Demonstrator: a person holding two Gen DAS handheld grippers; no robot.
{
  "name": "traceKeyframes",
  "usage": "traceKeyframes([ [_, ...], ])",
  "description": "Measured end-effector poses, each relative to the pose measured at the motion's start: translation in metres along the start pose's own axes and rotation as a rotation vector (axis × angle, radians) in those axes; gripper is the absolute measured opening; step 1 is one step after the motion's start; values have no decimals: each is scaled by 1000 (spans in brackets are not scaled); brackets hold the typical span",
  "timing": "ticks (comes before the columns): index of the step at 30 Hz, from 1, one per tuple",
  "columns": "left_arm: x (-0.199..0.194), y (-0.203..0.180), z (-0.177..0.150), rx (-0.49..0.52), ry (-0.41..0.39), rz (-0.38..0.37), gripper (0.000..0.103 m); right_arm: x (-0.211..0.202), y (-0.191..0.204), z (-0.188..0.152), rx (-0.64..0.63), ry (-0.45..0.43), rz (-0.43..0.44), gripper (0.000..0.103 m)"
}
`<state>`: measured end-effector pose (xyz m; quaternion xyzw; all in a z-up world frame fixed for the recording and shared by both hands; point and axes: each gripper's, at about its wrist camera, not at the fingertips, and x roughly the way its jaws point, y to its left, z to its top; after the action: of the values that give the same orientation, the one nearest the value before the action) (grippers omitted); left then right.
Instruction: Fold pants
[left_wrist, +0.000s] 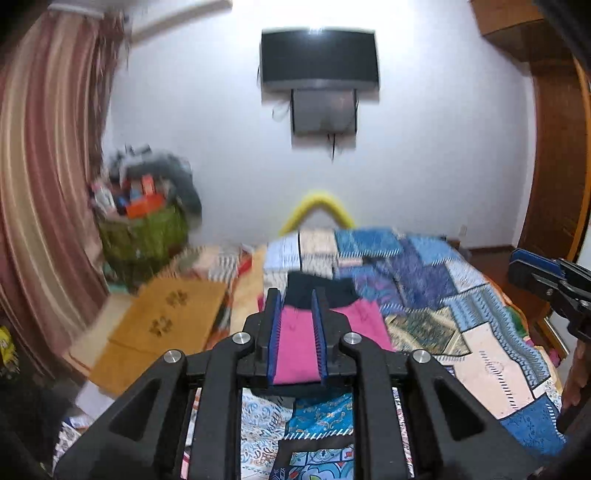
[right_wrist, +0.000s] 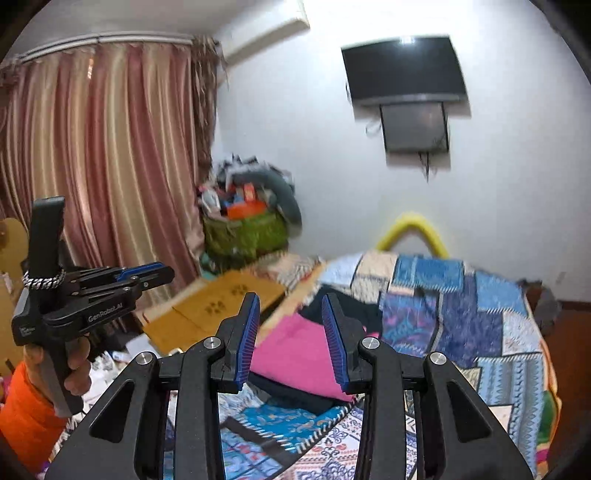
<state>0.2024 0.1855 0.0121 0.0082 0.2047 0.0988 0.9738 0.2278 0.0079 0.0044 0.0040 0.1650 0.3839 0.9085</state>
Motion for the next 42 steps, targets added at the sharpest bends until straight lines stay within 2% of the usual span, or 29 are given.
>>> traceKeyframes([
  [3, -49, -10, -6, -6, -78, -14, 25, -31, 14, -6, -19, -53, -7, 32],
  [7, -91, -18, -19, -29, -120, -41, 29, -62, 30, -18, -34, -105, -29, 32],
  [10, -117, -25, -30, -40, -147, -60, 49, -79, 38, -27, -28, -124, -36, 36],
  [12, -130, -29, -36, -44, -166, -62, 59, -84, 40, -30, -21, -124, -37, 56],
  [14, -142, -35, -42, -41, -180, -56, 73, -89, 43, -33, -23, -140, -60, 69],
  [15, -147, -37, -44, -40, -188, -49, 77, -92, 45, -34, -27, -147, -72, 76],
  [17, -157, -41, -47, -32, -212, -22, 90, -95, 48, -34, -35, -159, -92, 85],
  [20, -164, -43, -51, -39, -230, -18, 99, -101, 49, -35, -31, -176, -121, 97],
  [22, -166, -40, -52, -63, -229, -19, 101, -101, 49, -35, -28, -182, -132, 103],
  [42, -159, -36, -60, -89, -197, -1, 103, -110, 49, -51, -12, -166, -142, 103],
])
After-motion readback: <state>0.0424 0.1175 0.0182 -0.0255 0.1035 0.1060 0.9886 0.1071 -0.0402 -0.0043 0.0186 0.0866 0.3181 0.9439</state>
